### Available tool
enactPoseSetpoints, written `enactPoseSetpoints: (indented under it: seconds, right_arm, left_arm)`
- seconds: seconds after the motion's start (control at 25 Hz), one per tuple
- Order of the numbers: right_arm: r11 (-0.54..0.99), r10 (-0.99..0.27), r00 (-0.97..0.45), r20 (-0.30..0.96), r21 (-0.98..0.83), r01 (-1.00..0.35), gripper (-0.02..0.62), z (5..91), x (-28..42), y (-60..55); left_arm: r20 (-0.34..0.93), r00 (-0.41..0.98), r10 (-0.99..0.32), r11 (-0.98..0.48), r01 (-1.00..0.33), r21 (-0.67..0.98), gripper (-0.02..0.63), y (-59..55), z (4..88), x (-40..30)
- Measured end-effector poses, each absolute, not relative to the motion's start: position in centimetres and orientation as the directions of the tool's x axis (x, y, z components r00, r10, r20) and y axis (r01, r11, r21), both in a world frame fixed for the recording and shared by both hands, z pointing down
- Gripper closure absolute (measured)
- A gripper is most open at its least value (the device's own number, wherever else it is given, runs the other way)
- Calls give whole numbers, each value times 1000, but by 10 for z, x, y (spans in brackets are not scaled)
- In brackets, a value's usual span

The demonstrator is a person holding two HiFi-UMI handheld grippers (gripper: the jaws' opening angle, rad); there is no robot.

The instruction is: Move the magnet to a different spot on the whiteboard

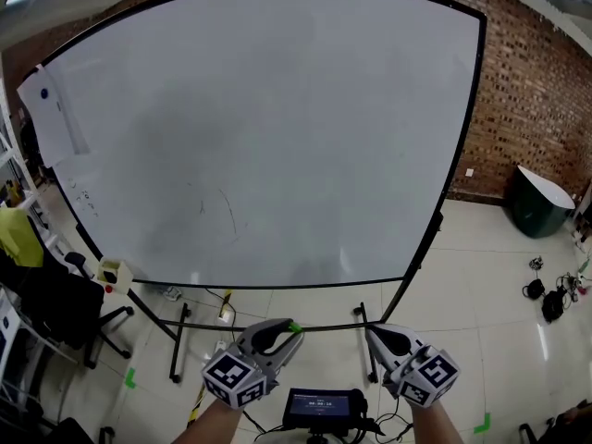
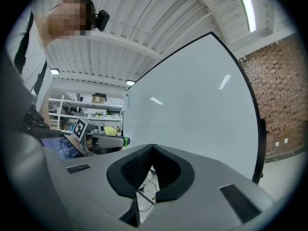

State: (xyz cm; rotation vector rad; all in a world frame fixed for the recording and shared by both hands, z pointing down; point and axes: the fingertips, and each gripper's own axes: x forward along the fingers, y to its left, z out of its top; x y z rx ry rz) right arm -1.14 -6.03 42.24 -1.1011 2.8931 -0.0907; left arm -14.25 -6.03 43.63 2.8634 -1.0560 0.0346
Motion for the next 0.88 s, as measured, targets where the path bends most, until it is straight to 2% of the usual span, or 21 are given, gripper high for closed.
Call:
enactPoseSetpoints:
  seconds: [0.88]
  right_arm:
    - [767,-638,-770,-3,-95,-635,569,427,8,-86]
  left_arm:
    - [56,635,-771,-625,-771,123,452,-102,447,-147]
